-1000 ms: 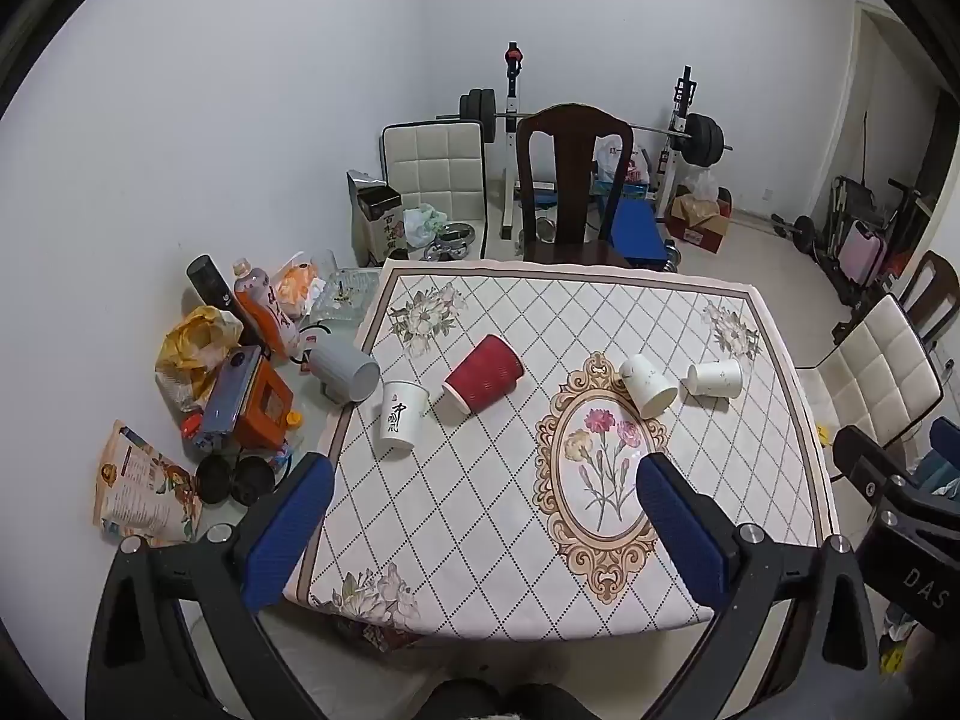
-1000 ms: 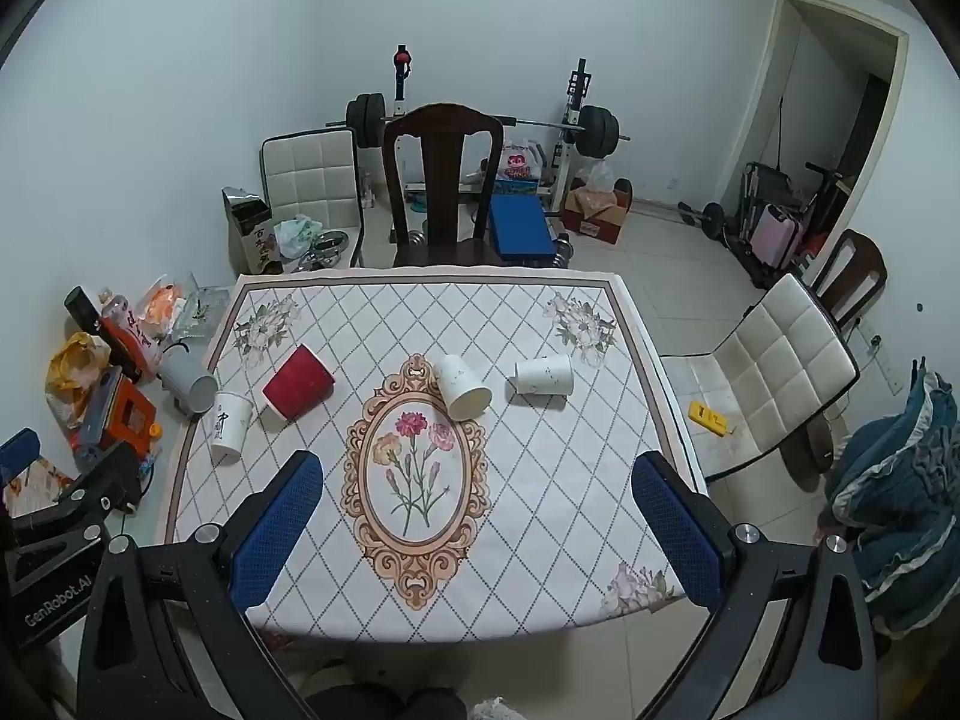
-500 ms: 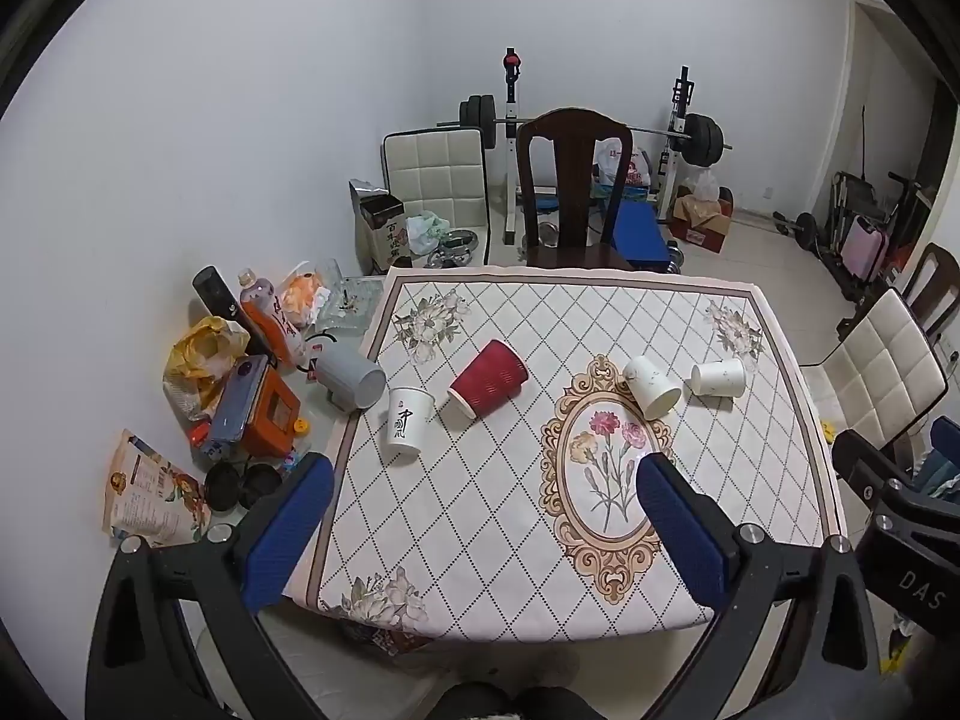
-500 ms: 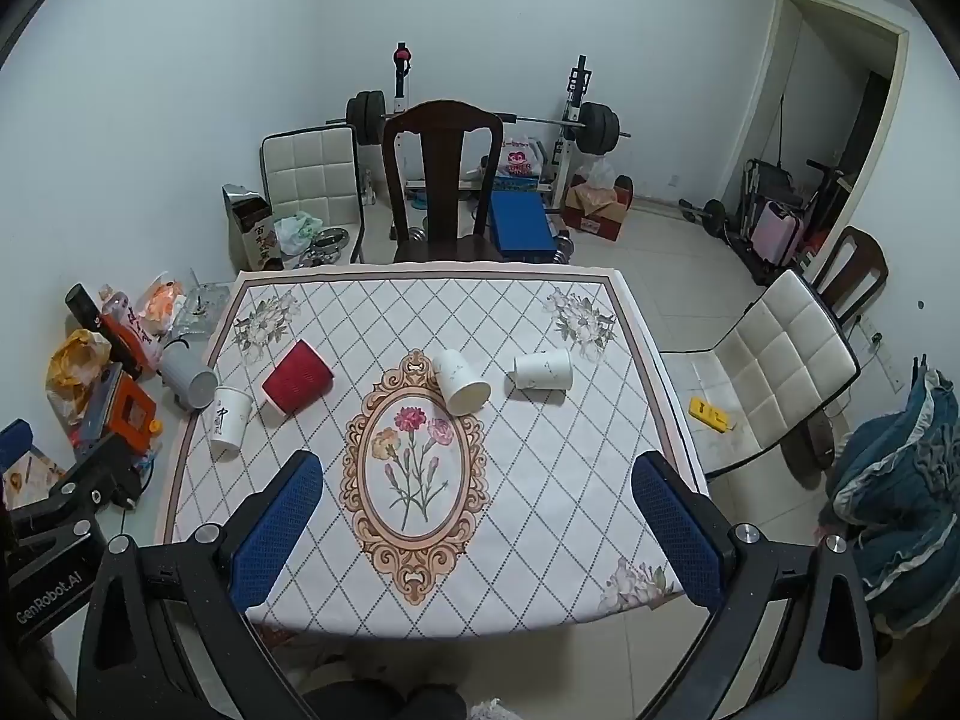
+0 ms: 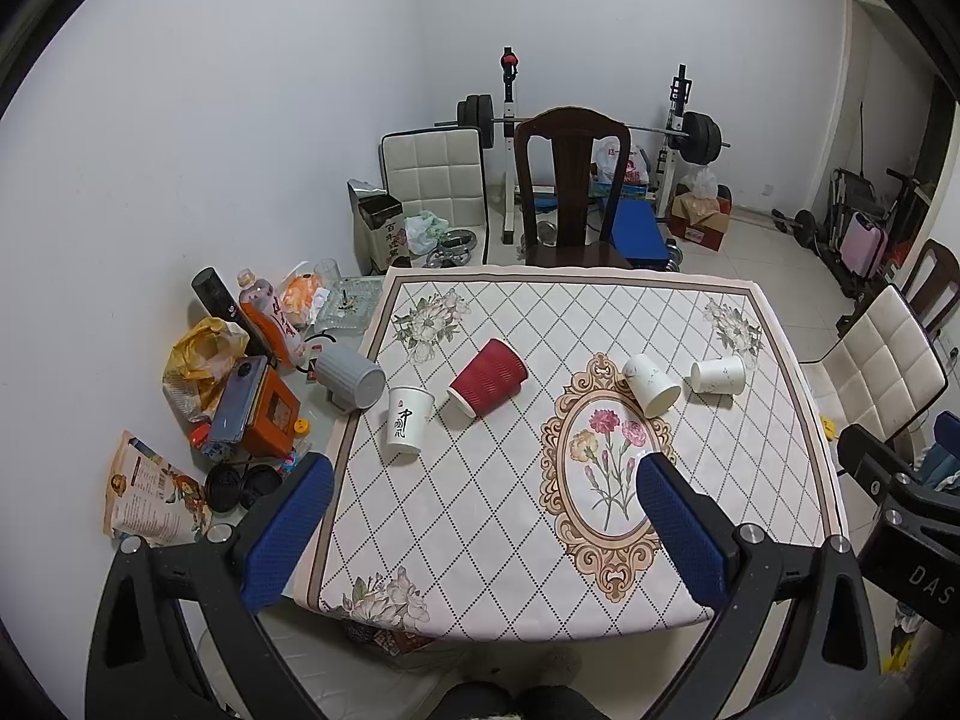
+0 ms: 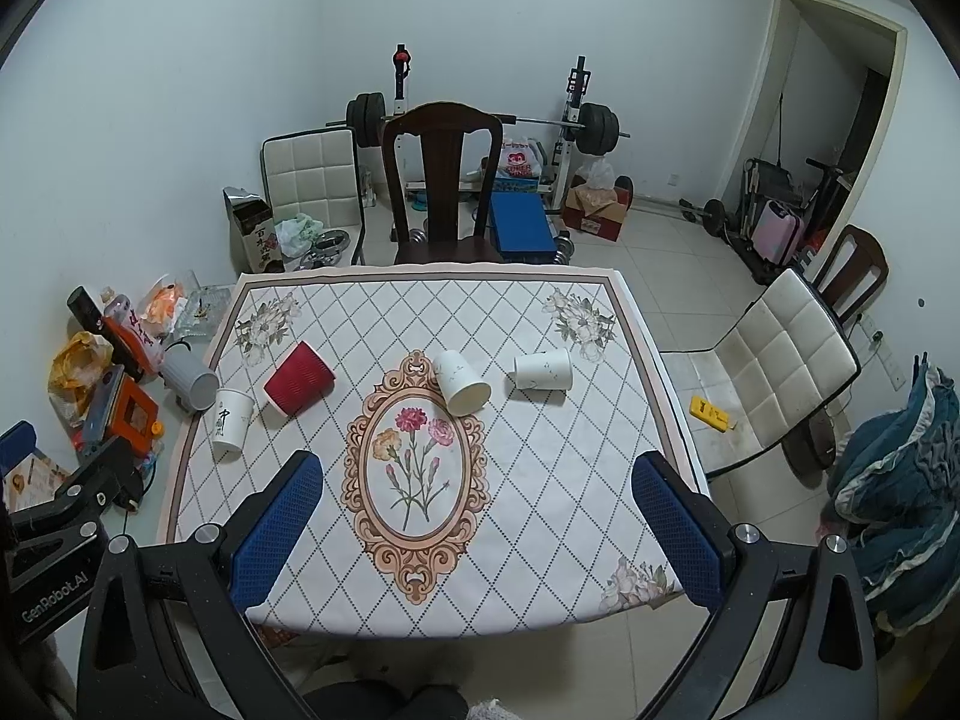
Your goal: Flip cup upright
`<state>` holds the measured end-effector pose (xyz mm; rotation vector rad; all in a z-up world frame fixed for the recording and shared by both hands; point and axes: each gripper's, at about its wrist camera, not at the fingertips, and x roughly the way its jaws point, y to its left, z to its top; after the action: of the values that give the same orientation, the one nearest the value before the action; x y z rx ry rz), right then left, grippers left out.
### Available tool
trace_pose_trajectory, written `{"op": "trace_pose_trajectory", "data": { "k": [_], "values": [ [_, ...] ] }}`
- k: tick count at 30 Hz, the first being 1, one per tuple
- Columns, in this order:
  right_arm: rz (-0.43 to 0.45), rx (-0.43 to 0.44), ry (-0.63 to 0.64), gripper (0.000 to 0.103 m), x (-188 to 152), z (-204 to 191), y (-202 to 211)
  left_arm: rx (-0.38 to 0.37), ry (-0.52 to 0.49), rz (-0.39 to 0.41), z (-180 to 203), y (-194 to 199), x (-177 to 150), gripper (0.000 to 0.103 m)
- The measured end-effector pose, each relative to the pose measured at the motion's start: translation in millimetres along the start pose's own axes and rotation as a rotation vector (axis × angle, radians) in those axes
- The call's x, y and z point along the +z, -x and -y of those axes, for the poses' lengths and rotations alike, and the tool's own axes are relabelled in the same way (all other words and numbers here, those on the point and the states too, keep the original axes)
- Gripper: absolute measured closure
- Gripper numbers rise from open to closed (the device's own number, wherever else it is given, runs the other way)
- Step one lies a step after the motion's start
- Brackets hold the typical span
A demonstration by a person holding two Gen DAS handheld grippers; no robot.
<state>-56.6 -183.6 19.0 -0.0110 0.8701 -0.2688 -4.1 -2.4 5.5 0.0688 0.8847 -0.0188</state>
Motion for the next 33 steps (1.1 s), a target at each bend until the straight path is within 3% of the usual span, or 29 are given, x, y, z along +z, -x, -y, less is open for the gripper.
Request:
{"op": "trace_pose_trajectory", "data": {
  "k": [33],
  "values": [
    [0.003,0.000,0.000,0.000,1.6,1.5,8.1,-0.009,-0.003,0.005,-2.6,8.2,13.1,0.000]
  ]
}}
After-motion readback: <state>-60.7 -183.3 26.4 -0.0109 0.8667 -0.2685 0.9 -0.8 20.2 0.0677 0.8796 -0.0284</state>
